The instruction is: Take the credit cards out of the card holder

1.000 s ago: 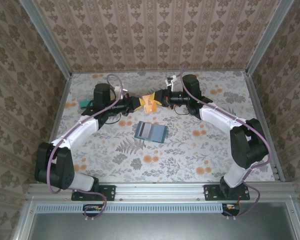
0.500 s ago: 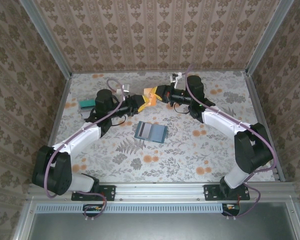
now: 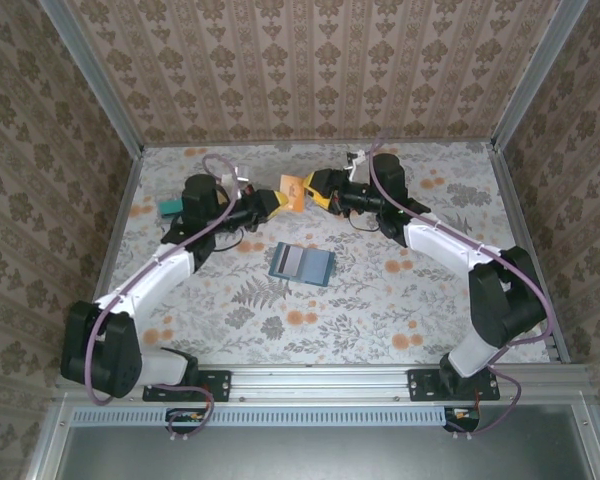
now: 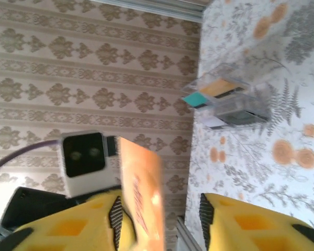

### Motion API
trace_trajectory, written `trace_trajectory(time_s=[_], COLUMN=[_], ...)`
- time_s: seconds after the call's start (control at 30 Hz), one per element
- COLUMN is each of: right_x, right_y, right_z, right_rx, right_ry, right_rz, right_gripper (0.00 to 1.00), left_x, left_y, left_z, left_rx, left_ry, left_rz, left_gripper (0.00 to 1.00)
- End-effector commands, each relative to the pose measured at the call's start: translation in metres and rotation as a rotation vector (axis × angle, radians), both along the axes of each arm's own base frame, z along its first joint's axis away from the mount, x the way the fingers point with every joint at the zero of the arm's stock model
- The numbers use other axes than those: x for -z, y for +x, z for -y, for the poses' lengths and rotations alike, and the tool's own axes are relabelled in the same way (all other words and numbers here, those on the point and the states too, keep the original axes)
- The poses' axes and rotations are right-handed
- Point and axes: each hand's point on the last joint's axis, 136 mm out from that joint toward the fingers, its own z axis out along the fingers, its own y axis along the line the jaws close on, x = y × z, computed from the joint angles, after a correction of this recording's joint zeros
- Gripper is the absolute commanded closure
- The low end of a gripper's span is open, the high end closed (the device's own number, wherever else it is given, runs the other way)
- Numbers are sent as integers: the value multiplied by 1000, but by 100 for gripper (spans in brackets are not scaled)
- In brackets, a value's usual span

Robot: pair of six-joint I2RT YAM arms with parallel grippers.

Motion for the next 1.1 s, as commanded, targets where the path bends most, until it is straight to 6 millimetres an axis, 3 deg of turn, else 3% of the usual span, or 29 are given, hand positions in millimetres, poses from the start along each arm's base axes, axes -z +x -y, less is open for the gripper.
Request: trace_trajectory(time_s=[0.0, 0.07, 0.2, 0.27, 0.53, 0.77, 0.9, 1.07], right_x=[13, 27, 50, 62, 83, 92, 91, 88], right_y=[-11, -15, -26, -31, -44, -49, -51, -50], right_z=[16, 24, 35, 41, 51, 51, 52, 51], right_rx=[9, 17, 9, 6, -34, -66, -62, -62], right_ry=[-161, -218, -316, -377, -460, -480, -477, -467], right_rz=[26, 16, 22, 9, -18, -49, -50, -55], right_gripper=[34, 24, 5, 1, 1, 0, 0, 0], left_x=[8, 17, 16, 16, 17, 27, 38, 67], left_y=[1, 5, 11, 15, 29, 43, 50, 59], left_z=[-32, -52, -79, -92, -123, -140, -154, -177], left_rx=[0, -11, 31, 46, 262, 407, 497, 623], left_ry=[267, 374, 526, 624, 893, 1105, 1142, 1189], left_rz=[139, 152, 289, 353, 517, 814, 824, 786], left_gripper=[100, 100, 100, 100, 100, 100, 100, 100])
